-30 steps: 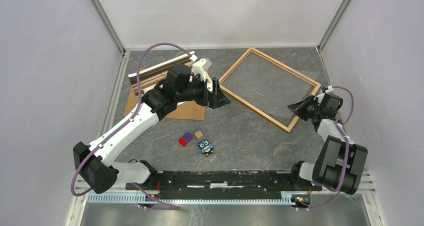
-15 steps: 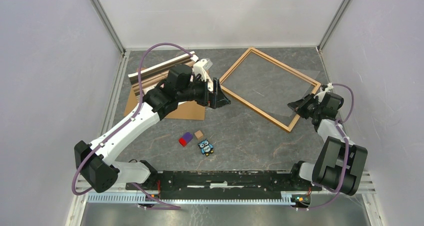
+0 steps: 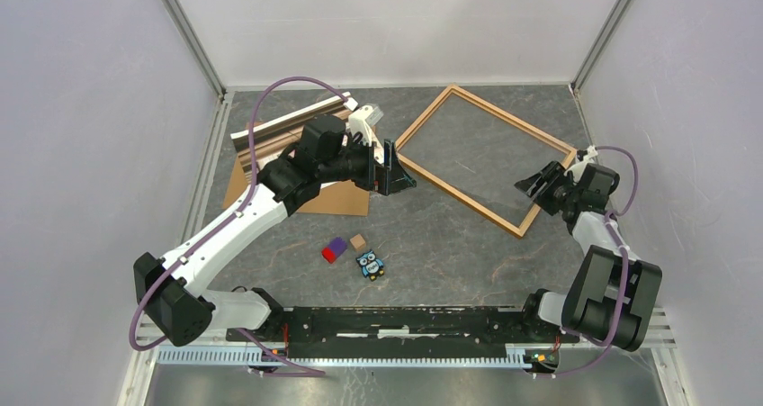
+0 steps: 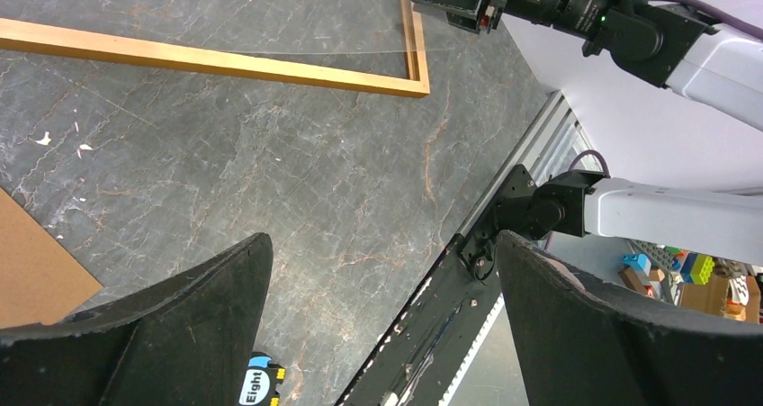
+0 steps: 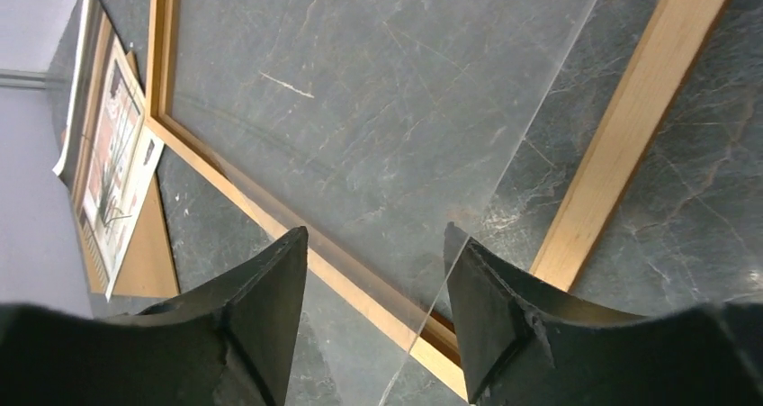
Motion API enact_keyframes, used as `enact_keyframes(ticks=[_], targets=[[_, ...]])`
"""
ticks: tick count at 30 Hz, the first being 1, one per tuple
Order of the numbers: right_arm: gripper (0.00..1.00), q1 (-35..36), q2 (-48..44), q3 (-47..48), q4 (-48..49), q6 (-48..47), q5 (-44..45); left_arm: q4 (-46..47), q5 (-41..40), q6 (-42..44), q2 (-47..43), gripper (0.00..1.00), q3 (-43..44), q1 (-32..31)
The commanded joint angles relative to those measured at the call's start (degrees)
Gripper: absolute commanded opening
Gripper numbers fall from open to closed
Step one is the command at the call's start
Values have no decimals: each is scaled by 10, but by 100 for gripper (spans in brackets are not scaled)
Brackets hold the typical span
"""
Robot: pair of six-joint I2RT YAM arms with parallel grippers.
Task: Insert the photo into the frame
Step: Place the photo frame item in the photo frame, then move the photo frame to the center of the board.
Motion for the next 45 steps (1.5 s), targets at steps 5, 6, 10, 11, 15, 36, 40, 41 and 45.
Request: enact_keyframes(ticks=[5, 6, 10, 11, 15, 36, 40, 41, 45], targets=[[85, -3, -33, 72, -136, -105, 124, 32, 15, 0, -2, 100, -5, -2], [91, -2, -36, 81, -162, -116, 153, 32, 14, 1, -3, 100, -6, -2], [98, -2, -47, 131, -251, -165, 257, 32, 18, -1, 0, 100, -5, -2], [98, 1, -55, 136, -263, -171, 275, 32, 21, -3, 1, 100, -5, -2], [98, 44, -78, 133, -258, -169, 292, 33, 18, 0, 4, 100, -6, -24], [96, 307, -34, 28, -141, -138, 274, -33, -132, 47, 22, 100, 8, -63], [96, 307, -39, 11, -128, -115, 289, -59, -166, 8, -3, 100, -11, -64], [96, 307, -37, 9, -124, -107, 295, -71, -174, -1, -6, 100, -11, -64], [97, 306, -37, -7, -110, -99, 318, -87, -196, -28, -30, 100, -32, -63]])
